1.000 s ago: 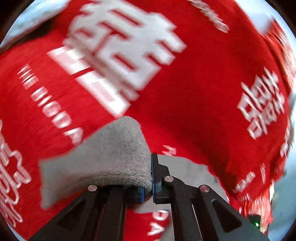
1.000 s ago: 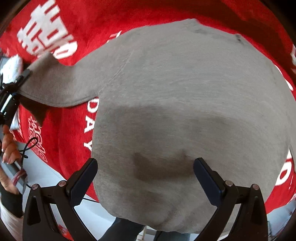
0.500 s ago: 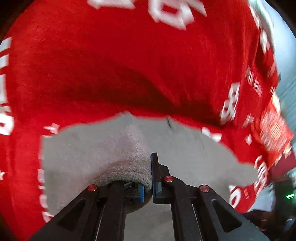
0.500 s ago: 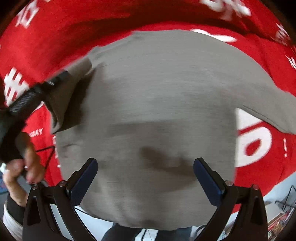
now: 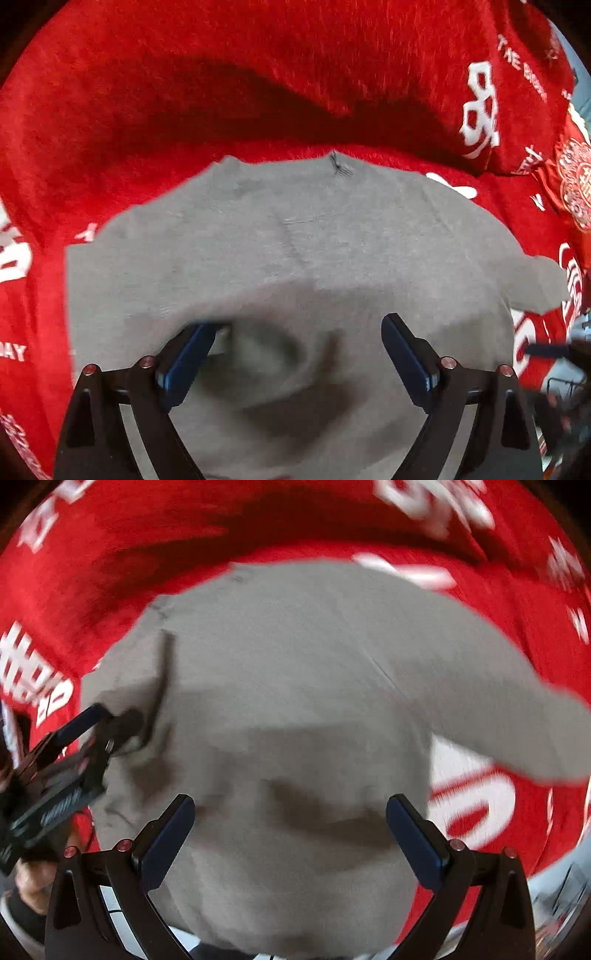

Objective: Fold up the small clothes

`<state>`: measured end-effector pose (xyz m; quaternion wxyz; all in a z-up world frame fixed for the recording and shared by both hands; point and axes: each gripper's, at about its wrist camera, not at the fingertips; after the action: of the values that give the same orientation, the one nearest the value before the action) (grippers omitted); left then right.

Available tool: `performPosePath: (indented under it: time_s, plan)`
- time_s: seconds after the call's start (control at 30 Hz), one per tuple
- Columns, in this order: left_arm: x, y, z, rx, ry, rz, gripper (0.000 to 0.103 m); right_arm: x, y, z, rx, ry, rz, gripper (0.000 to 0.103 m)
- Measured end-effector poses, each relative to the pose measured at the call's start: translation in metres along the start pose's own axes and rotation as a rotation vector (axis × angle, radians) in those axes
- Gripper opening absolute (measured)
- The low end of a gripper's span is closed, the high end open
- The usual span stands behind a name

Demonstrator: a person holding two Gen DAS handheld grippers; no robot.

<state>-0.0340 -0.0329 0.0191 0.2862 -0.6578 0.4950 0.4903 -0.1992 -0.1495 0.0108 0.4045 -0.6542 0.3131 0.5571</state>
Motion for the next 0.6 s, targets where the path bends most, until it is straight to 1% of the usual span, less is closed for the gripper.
performPosePath:
  time_s: [0.07, 0.1, 0.17, 0.2, 0.27, 0.3, 0.33, 0.37, 0.4, 0.47, 0.5, 0.53, 0.57, 0.6]
  plan:
    - [-0.020, -0.018, 0.008, -0.014, 0.022, -0.036, 0.092, -0.004, -0.029, -0.007, -0.103, 0.049, 0.007, 0.103]
    - [-0.032, -0.031, 0.013, -0.034, 0.032, -0.071, 0.092, -0.005, -0.047, -0.010, -0.160, 0.072, 0.012, 0.103]
    - [-0.051, -0.064, 0.023, -0.095, 0.047, -0.140, 0.092, -0.003, -0.087, -0.014, -0.296, 0.114, 0.035, 0.103]
    - [-0.059, -0.087, 0.030, -0.146, 0.049, -0.190, 0.092, 0.001, -0.107, -0.014, -0.357, 0.130, 0.052, 0.103]
    - [-0.061, -0.122, 0.042, -0.219, 0.031, -0.245, 0.092, 0.011, -0.145, -0.011, -0.512, 0.173, 0.110, 0.102]
    - [-0.057, -0.143, 0.048, -0.267, 0.002, -0.264, 0.092, 0.019, -0.164, -0.009, -0.591, 0.192, 0.152, 0.101]
    - [-0.053, -0.154, 0.051, -0.296, -0.016, -0.270, 0.092, 0.032, -0.183, -0.008, -0.671, 0.213, 0.207, 0.093]
    - [-0.049, -0.164, 0.057, -0.317, -0.032, -0.273, 0.092, 0.045, -0.198, -0.004, -0.749, 0.230, 0.264, 0.088]
    - [-0.041, -0.170, 0.060, -0.328, -0.052, -0.281, 0.092, 0.053, -0.206, -0.002, -0.798, 0.234, 0.299, 0.078]
    - [-0.029, -0.179, 0.069, -0.322, -0.087, -0.294, 0.092, 0.080, -0.220, 0.002, -0.903, 0.224, 0.398, 0.070]
    - [-0.020, -0.177, 0.072, -0.315, -0.105, -0.297, 0.092, 0.092, -0.226, 0.003, -0.944, 0.227, 0.452, 0.052]
    - [-0.015, -0.176, 0.074, -0.311, -0.111, -0.296, 0.092, 0.099, -0.223, 0.006, -0.977, 0.233, 0.489, 0.008]
    - [-0.012, -0.173, 0.076, -0.307, -0.111, -0.295, 0.092, 0.101, -0.223, 0.004, -0.972, 0.237, 0.487, 0.010]
    - [-0.012, -0.171, 0.078, -0.311, -0.099, -0.294, 0.092, 0.095, -0.220, -0.001, -0.927, 0.261, 0.475, 0.010]
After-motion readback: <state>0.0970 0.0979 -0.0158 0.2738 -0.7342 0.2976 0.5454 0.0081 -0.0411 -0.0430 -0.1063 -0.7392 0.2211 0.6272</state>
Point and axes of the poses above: each gripper's, at about its wrist camera, not at the fingertips, and x roughly the way its jaws point, y to its right, z to its underside, and after that the axes turned 4 degrees about x, right-handed
